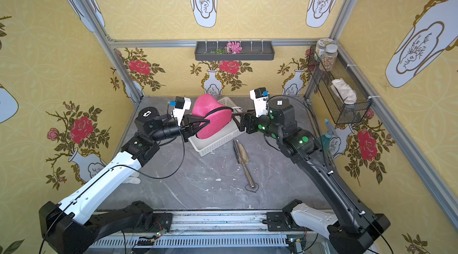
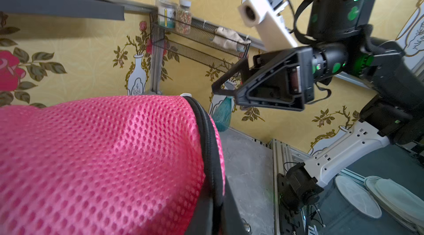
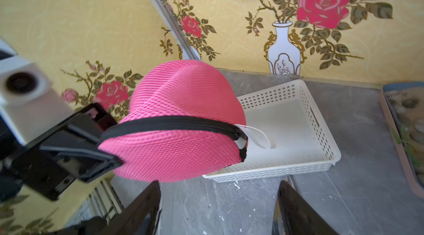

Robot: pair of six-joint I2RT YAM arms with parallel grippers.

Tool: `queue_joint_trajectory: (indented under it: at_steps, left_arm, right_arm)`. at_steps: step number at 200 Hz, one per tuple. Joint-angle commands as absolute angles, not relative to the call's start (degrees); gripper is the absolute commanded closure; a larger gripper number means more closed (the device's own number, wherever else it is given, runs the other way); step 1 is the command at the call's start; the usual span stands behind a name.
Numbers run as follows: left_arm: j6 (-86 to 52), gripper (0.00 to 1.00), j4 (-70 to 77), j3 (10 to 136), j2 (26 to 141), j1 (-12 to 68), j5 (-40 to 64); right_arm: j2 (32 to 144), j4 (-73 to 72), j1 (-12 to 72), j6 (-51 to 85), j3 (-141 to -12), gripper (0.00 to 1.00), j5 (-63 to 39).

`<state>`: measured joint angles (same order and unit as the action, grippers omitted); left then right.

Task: Turn the laundry bag inside out
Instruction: Zip the zipper on the laundry bag, then place the laundry bag at the center of the board.

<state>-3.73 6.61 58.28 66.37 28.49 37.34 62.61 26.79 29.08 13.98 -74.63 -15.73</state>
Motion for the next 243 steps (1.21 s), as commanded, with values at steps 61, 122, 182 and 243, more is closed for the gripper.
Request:
queue_joint_trajectory:
  at_steps: [61,122,182,243]
  left_arm:
    - [12.50,1.00,-14.90,61.03,69.47,28.56,45.01]
    - [20.37,1.00,-23.58,63.57,70.41,28.49,52.53]
    - [25.11,1.00,-27.42,64.58,70.49,28.50,56.84]
    - [17.43,0.41,-16.25,60.86,64.31,28.44,45.57]
  right_arm:
    - [69.47,38.97,36.81,-20.86,-80.47,0.32,-26.57]
    - [72.60,37.11,39.29,-22.83,-79.30,0.36,-27.34]
    - [72.77,37.78,40.29,-24.91,-77.83,0.62,-27.88]
    - [72.05,34.00,40.59,-10.45,-73.16,1.00,-31.91]
